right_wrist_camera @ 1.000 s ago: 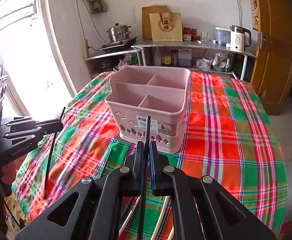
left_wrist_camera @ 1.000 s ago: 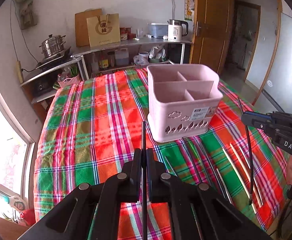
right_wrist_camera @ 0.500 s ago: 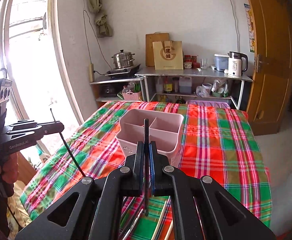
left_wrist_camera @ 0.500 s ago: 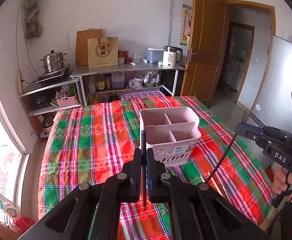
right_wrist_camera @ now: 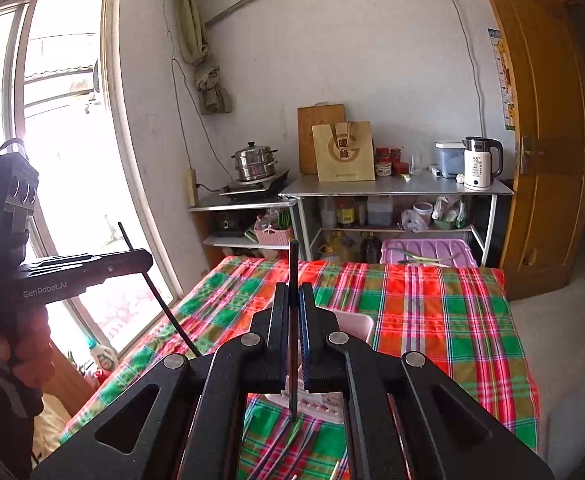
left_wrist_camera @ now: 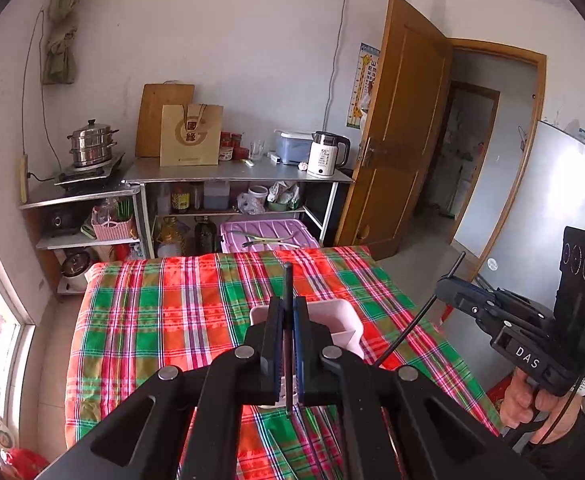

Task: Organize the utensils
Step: 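Lift the black chopsticks with both tools and carry them over the pink basket, then open the left tool over the basket while the right tool releases its chopstick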

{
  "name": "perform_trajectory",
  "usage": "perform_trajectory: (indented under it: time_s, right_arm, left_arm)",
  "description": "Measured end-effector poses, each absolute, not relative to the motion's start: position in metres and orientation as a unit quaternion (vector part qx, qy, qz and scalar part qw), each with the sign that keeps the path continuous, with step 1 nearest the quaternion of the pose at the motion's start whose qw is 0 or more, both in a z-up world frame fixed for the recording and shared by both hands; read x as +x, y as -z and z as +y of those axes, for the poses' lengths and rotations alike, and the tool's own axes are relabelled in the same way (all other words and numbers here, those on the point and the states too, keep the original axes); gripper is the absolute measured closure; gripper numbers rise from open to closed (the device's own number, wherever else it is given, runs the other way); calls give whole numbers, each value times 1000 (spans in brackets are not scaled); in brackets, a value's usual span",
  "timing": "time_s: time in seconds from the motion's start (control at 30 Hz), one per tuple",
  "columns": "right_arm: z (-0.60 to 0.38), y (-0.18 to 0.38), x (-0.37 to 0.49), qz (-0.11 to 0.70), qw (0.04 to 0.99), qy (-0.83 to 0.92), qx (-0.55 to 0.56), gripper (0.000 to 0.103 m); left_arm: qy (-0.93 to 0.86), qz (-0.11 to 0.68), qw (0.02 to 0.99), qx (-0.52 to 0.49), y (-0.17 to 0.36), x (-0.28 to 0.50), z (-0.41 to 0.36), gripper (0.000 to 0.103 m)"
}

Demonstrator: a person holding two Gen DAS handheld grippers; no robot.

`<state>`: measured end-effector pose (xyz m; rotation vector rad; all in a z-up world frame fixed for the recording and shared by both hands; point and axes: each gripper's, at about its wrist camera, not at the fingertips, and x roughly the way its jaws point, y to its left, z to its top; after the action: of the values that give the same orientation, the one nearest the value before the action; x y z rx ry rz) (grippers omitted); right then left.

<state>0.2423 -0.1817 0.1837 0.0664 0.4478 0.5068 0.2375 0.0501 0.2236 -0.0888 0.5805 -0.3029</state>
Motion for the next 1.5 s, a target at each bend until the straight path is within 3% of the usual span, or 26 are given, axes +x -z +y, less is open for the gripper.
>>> perform_trajectory:
  time_s: [0.3, 0.93, 1.0, 1.07, 1.17, 1.5]
  right_arm:
    - [-176, -205, 266, 181, 951, -245, 58, 98]
    - [-148, -121, 305, 269, 928, -252, 51, 98]
    - [-150, -118, 305, 273, 927, -252, 49, 98]
    - [-153, -117, 305, 275, 927, -250, 50, 97]
    - [-158, -121, 301, 272, 929, -245, 50, 90]
    - [-178, -144, 256, 230, 944, -234, 44, 84]
  left_arm:
    - [149, 261, 952, -62, -242, 276, 50, 99]
    - [137, 323, 932, -87, -143, 325, 59, 98]
    - [129, 317, 936, -85, -144, 323, 61, 93]
    - [129, 312, 937, -87, -147, 319, 63, 81]
    - [127, 298, 942, -86, -156, 309, 65, 70]
    - [122, 248, 957, -83, -179, 242, 77, 66]
